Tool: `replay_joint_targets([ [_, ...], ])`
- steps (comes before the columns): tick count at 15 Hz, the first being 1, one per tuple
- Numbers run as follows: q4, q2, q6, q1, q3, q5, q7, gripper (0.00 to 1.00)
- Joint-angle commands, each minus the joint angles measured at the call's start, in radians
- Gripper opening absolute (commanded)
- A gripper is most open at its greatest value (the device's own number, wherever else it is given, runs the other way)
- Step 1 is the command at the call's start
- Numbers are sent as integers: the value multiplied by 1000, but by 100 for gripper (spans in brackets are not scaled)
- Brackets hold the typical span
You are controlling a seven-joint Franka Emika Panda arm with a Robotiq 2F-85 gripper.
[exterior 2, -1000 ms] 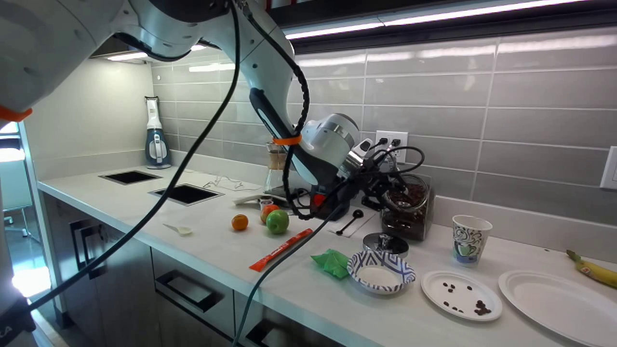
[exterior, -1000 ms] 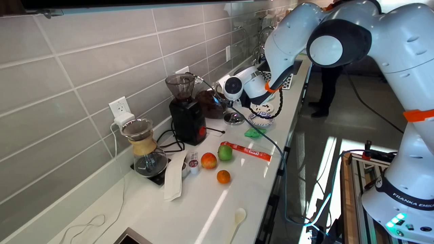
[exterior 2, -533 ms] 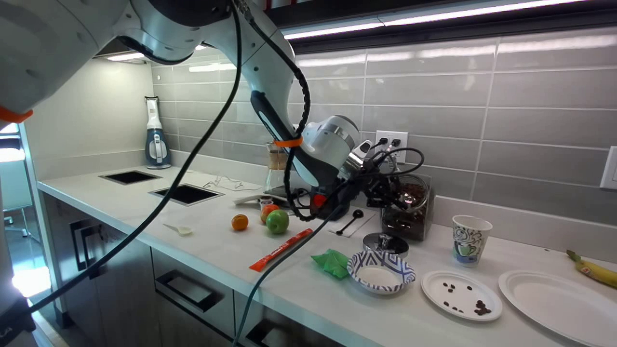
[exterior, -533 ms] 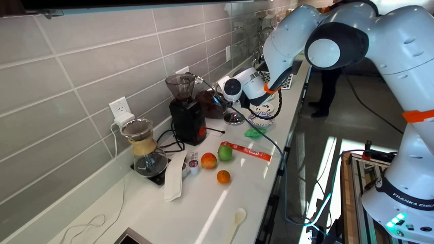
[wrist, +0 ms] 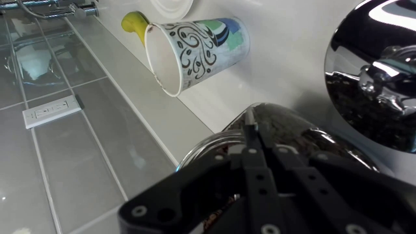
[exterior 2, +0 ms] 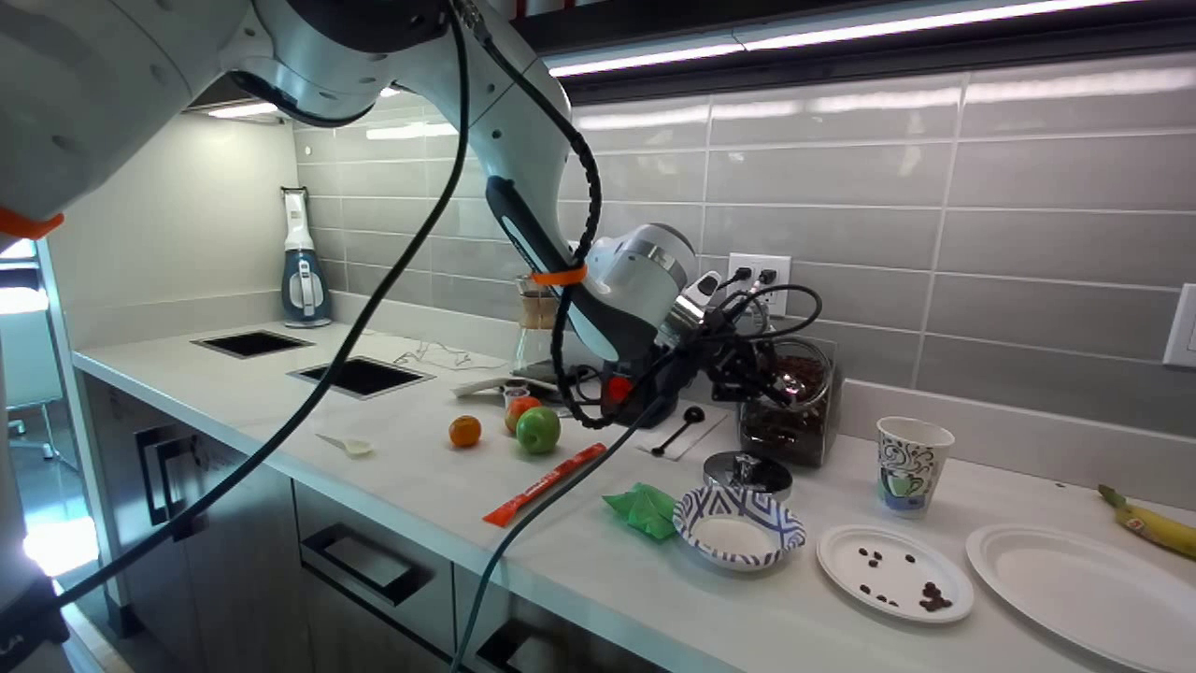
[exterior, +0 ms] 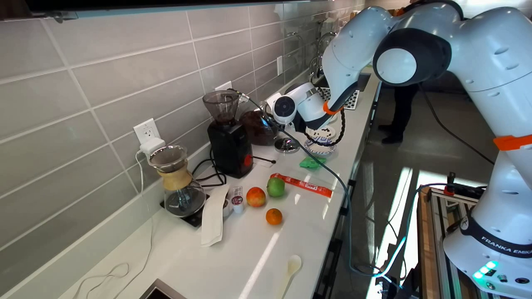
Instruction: Scoop some of the beans in the jar and put them on the plate
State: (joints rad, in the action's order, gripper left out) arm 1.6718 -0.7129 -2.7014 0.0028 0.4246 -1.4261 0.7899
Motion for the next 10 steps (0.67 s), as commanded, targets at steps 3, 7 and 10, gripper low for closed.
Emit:
replay_joint_targets([
  [3,-25,5,45,30,27,-34,-42,1],
  [7,-35,34,117,-50,-83,-38,-222,1],
  [10,-41,42,139,-106,-160,13,-392,1],
])
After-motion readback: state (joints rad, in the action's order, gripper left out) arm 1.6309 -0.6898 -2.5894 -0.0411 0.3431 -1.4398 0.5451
